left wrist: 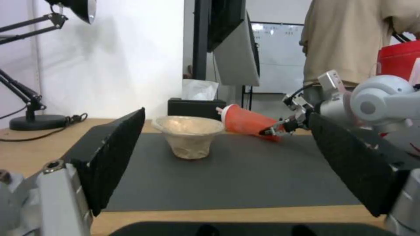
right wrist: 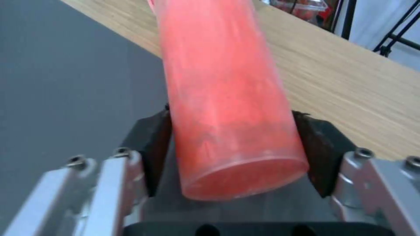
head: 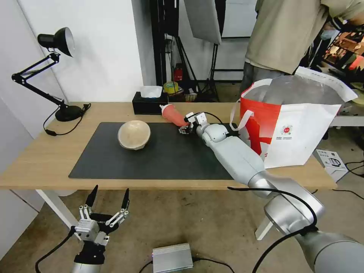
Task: Pick up the trash from the table and place it into the takeout bag.
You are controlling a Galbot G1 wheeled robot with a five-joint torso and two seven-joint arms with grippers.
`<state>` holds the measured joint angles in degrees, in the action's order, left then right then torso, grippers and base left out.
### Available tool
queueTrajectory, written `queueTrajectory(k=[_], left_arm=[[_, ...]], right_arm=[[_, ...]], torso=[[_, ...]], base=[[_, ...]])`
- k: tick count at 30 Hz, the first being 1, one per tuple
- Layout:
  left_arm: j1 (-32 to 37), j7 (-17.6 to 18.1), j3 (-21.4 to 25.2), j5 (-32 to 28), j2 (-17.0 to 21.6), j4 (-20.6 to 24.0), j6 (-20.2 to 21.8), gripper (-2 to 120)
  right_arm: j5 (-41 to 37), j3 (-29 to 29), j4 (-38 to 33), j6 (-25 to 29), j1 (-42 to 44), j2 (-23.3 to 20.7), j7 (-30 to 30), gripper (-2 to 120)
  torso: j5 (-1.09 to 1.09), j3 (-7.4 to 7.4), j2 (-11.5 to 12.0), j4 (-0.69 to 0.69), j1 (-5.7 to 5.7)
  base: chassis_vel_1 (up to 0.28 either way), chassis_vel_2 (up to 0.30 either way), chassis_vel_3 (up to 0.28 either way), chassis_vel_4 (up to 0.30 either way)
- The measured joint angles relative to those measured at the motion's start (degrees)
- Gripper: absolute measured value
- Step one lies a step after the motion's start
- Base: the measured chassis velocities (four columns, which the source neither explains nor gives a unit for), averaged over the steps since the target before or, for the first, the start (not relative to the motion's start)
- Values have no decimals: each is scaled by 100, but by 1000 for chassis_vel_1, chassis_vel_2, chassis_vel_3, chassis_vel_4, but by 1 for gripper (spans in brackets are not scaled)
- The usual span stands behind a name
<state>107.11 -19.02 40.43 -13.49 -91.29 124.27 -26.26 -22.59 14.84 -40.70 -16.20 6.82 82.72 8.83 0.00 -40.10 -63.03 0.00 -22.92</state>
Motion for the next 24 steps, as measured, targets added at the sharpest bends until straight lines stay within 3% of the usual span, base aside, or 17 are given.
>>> queueTrajectory(k=[3, 24], left_arm=[[-4, -7, -12, 7, 0, 0, 0, 100], [-11, -37, -3, 20, -3, -24, -12, 100]], right_arm=[[-2, -6, 0, 14, -3, -13, 3, 49], [-37, 9, -248, -1, 101, -123, -48, 49]], torso=[[0, 0, 0, 0, 0], [0, 0, 0, 0, 0]], base=[[0, 0, 0, 0], [0, 0, 0, 0]])
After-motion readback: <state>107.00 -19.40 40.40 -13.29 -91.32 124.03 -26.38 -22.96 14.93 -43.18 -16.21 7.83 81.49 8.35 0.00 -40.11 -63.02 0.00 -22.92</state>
